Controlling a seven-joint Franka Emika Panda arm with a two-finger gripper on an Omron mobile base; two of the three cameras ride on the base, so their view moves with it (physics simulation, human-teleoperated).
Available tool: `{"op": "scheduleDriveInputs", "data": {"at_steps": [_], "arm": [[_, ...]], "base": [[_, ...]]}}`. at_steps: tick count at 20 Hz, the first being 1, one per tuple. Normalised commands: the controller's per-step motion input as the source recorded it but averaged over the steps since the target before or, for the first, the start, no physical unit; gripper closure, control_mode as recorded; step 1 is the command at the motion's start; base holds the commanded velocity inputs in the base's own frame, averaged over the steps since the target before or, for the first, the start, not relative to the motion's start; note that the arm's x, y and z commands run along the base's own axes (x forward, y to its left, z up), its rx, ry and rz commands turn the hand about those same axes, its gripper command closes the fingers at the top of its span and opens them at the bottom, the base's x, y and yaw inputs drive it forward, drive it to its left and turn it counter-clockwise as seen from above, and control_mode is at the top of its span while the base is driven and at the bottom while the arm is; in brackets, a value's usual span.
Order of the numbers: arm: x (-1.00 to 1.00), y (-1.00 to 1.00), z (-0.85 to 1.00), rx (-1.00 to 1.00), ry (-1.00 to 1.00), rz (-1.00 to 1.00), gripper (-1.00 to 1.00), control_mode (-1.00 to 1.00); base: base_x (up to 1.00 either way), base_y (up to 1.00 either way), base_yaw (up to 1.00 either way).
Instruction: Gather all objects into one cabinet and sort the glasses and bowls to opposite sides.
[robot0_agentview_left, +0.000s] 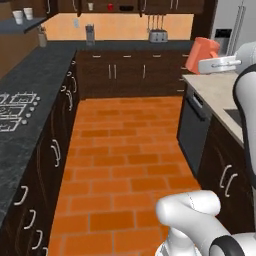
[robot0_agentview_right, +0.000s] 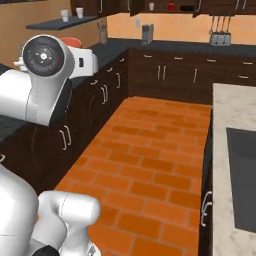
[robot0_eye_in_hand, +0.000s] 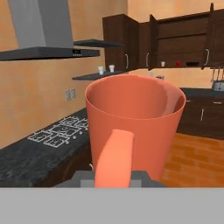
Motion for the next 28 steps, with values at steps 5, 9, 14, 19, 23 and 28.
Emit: {"op": "scheduleDriveInputs", "data": {"at_steps": [5, 9, 14, 19, 23, 28], "arm": [[0.0, 0.0, 0.0, 0.0, 0.0, 0.0, 1.0, 1.0], [0.0, 0.0, 0.0, 0.0, 0.0, 0.0, 1.0, 1.0], [0.0, 0.0, 0.0, 0.0, 0.0, 0.0, 1.0, 1.0], [0.0, 0.0, 0.0, 0.0, 0.0, 0.0, 1.0, 1.0], [0.0, 0.0, 0.0, 0.0, 0.0, 0.0, 1.0, 1.0], [0.0, 0.0, 0.0, 0.0, 0.0, 0.0, 1.0, 1.0]], "base": [[1.0, 0.31, -0.12], [1.0, 0.32, -0.1], [1.0, 0.37, -0.19], [1.0, 0.51, -0.16], [1.0, 0.46, -0.04], [1.0, 0.03, -0.18]]}}
